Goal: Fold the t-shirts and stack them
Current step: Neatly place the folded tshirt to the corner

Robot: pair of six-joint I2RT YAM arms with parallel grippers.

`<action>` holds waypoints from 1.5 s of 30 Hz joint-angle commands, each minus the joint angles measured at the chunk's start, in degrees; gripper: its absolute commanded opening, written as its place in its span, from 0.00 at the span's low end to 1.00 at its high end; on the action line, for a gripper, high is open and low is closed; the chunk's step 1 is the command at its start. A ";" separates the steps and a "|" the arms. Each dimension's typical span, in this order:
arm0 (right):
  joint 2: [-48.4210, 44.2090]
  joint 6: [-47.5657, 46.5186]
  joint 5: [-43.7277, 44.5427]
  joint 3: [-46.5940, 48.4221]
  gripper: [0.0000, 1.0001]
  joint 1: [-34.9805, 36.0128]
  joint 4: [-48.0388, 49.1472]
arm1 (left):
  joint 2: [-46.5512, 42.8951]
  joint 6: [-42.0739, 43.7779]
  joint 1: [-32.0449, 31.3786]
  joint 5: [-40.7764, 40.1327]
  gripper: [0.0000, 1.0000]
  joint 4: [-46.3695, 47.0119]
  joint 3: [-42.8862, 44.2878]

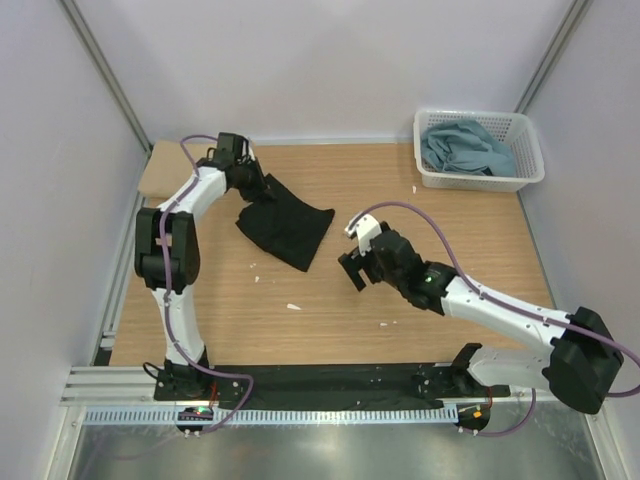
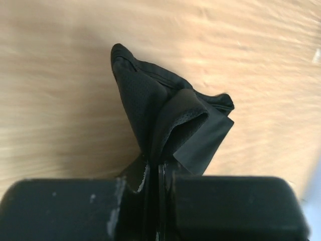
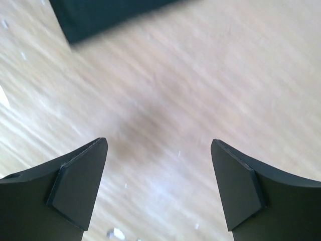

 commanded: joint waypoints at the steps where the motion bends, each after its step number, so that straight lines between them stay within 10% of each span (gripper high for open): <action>1: -3.60 7.45 1.79 -4.08 0.90 -0.22 -2.97 | 2.39 14.35 2.13 -11.16 0.00 -14.14 8.65; 9: -3.61 8.33 2.41 -6.64 0.91 -0.40 -3.15 | 11.01 27.02 4.59 -27.34 0.00 -27.79 33.07; 17: -0.19 7.19 -0.93 -5.68 0.91 -1.36 -2.18 | 10.23 39.77 5.82 -37.28 0.00 -25.44 37.86; 45: 4.04 5.78 -6.64 -1.02 0.91 -3.30 -5.96 | 16.55 55.33 9.69 -27.88 0.00 -10.58 50.50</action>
